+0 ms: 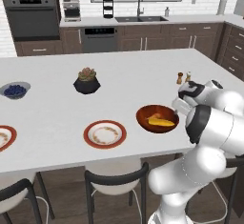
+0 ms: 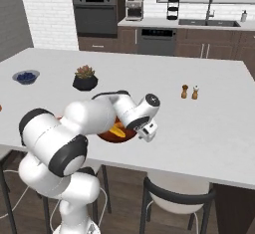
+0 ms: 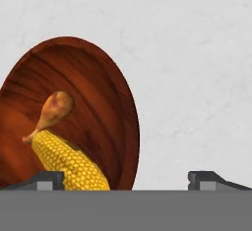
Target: Pick the chicken drumstick and corn from their plates and place them in the bowl. Then put the bowl in the fridge.
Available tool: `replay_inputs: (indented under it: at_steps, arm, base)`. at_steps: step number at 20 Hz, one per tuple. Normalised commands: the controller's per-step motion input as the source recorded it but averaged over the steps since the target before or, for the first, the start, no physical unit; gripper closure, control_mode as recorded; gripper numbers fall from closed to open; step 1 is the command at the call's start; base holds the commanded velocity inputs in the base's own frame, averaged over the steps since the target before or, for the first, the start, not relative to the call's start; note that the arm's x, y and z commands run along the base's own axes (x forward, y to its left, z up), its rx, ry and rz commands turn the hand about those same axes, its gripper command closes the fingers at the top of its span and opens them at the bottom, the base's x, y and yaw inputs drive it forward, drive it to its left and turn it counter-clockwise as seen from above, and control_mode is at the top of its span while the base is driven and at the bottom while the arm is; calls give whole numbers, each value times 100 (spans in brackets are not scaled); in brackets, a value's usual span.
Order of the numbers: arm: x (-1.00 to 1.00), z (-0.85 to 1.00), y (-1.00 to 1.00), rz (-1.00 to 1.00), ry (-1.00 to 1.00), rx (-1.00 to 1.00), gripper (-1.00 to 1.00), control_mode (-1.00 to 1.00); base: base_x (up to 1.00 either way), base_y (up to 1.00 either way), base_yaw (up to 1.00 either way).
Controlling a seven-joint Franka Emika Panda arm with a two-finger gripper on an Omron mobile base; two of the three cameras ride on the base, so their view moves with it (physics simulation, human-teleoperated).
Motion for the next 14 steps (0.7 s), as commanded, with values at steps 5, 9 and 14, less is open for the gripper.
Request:
replay_inputs:
  at_steps: [5, 9, 14]
  arm:
    - [0, -15, 6, -9, 6, 6, -100, -100]
    - [1, -19, 3, -8, 9, 7, -100, -100]
    - [9, -26, 11, -7, 7, 3, -100, -100]
  base:
    - [0, 0, 0]
    - [0, 0, 0]
    - [0, 0, 0]
